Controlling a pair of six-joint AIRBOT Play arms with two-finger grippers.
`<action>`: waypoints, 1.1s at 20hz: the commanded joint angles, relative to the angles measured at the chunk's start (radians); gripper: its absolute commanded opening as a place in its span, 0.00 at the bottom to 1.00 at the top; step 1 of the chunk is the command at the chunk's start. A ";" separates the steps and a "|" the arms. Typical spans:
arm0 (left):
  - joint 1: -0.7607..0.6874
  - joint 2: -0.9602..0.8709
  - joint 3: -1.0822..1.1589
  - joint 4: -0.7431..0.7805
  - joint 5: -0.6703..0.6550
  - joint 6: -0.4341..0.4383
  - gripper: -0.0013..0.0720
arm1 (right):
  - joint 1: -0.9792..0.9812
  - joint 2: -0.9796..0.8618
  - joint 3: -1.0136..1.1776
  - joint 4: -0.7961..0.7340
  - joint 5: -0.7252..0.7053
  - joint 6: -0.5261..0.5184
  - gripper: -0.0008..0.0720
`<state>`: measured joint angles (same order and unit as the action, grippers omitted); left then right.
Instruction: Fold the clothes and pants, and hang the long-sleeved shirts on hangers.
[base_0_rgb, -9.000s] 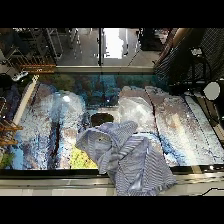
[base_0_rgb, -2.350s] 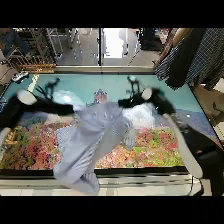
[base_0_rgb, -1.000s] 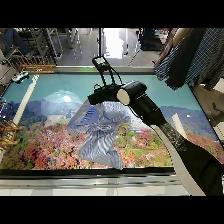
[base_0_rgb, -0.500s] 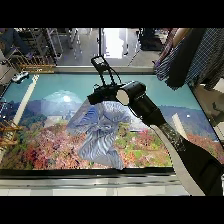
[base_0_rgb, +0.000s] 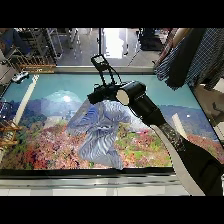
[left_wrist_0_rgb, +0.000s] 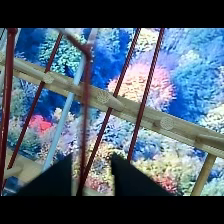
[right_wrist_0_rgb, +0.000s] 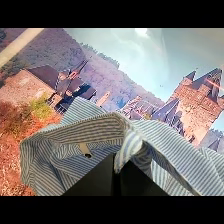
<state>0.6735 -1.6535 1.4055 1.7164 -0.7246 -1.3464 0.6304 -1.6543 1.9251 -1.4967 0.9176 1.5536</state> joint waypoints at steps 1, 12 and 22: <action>-0.001 -0.001 0.001 0.000 0.000 0.000 0.21 | -0.001 0.000 0.000 -0.001 0.000 0.000 0.05; -0.008 0.054 0.001 -0.002 0.003 0.005 0.08 | -0.001 0.000 0.000 -0.001 0.000 0.001 0.05; -0.078 0.320 0.001 -0.416 -0.045 0.231 0.04 | 0.000 0.000 0.000 0.007 0.010 0.009 0.05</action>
<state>0.6113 -1.4208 1.4055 1.4895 -0.7341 -1.1790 0.6300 -1.6543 1.9251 -1.4929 0.9245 1.5600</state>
